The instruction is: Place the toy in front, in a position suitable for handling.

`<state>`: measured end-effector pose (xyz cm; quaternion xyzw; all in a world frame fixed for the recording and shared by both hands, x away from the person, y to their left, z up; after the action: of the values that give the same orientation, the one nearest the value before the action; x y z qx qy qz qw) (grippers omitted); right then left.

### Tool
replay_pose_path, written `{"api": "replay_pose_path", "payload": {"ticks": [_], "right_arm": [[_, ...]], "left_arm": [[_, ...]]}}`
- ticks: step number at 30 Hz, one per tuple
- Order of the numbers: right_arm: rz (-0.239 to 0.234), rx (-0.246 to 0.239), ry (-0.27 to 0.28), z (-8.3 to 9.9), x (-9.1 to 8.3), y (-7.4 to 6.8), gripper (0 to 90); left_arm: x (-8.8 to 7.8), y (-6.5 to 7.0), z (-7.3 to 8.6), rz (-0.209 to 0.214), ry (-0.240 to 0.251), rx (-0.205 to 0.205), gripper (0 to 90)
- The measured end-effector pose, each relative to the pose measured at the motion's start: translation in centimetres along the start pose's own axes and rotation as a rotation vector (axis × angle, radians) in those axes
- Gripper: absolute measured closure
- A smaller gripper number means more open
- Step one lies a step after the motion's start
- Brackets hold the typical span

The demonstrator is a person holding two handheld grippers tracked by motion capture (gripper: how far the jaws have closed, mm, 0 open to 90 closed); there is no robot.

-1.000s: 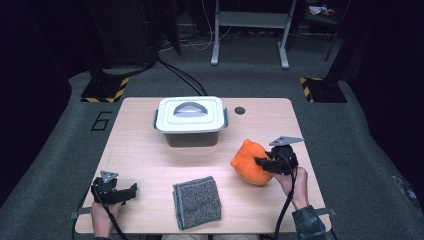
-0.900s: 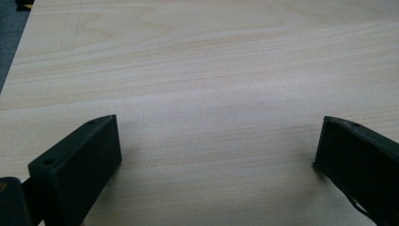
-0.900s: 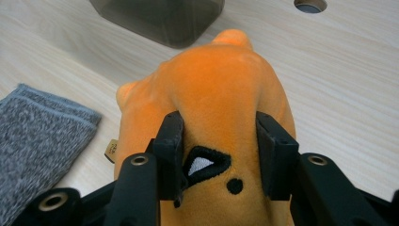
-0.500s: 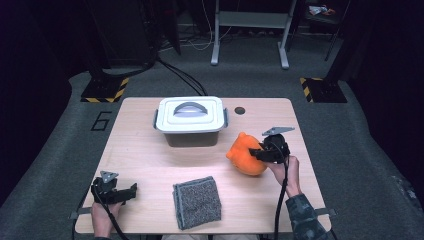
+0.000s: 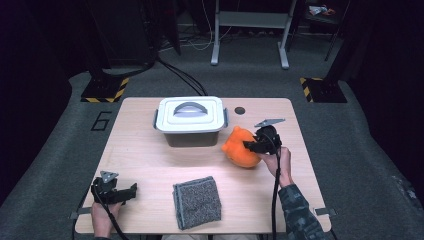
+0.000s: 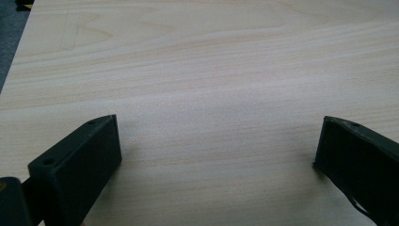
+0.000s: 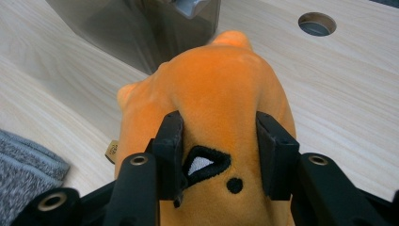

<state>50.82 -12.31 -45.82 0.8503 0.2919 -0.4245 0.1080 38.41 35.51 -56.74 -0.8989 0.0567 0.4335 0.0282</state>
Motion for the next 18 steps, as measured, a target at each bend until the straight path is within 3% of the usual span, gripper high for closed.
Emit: {"api": "replay_pose_path", "payload": {"ticks": [7,8,14,18], "right_arm": [[0.006,0.006,-0.042,0.1,1.4,0.3,53.9],[0.008,0.028,-0.024,0.0,1.6,0.4,50.0],[0.021,0.047,-0.023,0.1,1.3,0.7,33.8],[0.031,0.046,-0.008,0.1,1.0,0.9,29.3]], "left_arm": [[0.0,0.0,0.0,0.000,-0.001,0.001,0.2],[0.0,0.0,0.0,-0.001,-0.001,0.001,0.2],[0.0,0.0,0.0,-0.001,-0.001,0.001,0.2],[0.0,0.0,0.0,-0.001,-0.001,0.001,0.2]]}}
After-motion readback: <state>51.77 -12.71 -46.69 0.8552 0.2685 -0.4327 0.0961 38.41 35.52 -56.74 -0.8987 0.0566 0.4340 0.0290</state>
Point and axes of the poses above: each handheld gripper's, and its own axes: x roughly forward along the jaws, z roughly out of its underside, y roughly to its right, the point moved 5 cm from there along x, roughly forward along the jaws, and after that the axes turned 8 degrees about -y, right-handed, at the moved point
